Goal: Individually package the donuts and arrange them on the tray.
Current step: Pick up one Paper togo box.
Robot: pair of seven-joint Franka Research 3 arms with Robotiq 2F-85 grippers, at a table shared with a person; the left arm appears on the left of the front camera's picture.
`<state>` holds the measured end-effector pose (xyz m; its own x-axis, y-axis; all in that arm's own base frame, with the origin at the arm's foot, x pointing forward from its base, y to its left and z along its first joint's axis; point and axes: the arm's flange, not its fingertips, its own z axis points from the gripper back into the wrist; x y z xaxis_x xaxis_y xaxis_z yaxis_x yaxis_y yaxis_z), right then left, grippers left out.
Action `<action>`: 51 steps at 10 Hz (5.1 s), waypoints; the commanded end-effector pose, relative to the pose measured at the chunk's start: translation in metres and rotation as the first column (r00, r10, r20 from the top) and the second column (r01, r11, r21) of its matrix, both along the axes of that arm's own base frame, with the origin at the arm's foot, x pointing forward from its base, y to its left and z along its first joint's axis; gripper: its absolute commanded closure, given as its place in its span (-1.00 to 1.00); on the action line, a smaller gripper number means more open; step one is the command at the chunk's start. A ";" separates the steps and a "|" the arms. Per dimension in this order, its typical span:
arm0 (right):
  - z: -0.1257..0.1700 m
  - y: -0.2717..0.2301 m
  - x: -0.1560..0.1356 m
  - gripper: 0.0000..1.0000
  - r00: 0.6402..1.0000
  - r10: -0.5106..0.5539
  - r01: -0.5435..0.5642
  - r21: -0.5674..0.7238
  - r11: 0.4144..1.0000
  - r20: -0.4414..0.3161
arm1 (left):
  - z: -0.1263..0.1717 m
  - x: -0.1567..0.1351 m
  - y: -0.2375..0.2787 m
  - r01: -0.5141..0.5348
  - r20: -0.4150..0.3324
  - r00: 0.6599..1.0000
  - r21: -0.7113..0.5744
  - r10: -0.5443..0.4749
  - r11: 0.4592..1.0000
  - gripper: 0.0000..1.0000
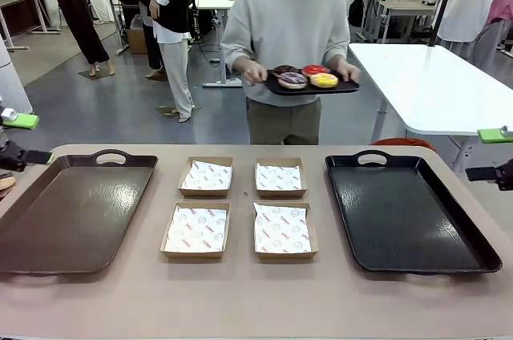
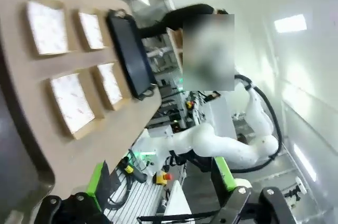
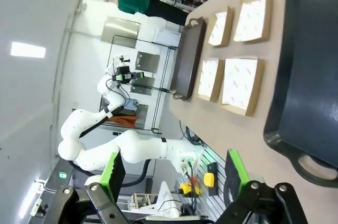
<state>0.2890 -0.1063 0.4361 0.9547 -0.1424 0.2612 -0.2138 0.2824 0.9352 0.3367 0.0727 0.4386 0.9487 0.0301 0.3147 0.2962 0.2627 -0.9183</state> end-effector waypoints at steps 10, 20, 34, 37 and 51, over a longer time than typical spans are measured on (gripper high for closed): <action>-0.002 -0.014 -0.019 -1.00 1.000 0.016 -0.017 -0.146 0.989 -0.003 | 0.010 -0.017 0.041 -0.106 -0.093 0.988 0.158 0.121 0.982 -1.00; -0.002 -0.014 -0.019 -1.00 1.000 0.016 -0.017 -0.146 0.989 -0.003 | 0.010 -0.017 0.041 -0.106 -0.093 0.988 0.158 0.121 0.982 -1.00; 0.027 0.003 -0.011 -1.00 1.000 -0.013 0.011 -0.229 0.973 -0.007 | 0.010 -0.017 0.041 -0.106 -0.093 0.988 0.158 0.121 0.982 -1.00; 0.117 0.085 0.049 -1.00 0.963 0.096 -0.211 -0.483 0.850 -0.252 | 0.010 -0.017 0.041 -0.106 -0.093 0.988 0.158 0.121 0.982 -1.00; -0.044 0.336 0.094 -1.00 0.978 -0.117 -0.118 -0.918 0.379 -0.174 | 0.010 -0.017 0.041 -0.106 -0.093 0.988 0.158 0.121 0.982 -1.00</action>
<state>0.3836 0.2286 0.3996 0.9939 0.1077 0.0222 -0.1099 0.9819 0.1540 0.3195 0.1131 0.4474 0.9712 0.0975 0.2174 0.1542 0.4384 -0.8855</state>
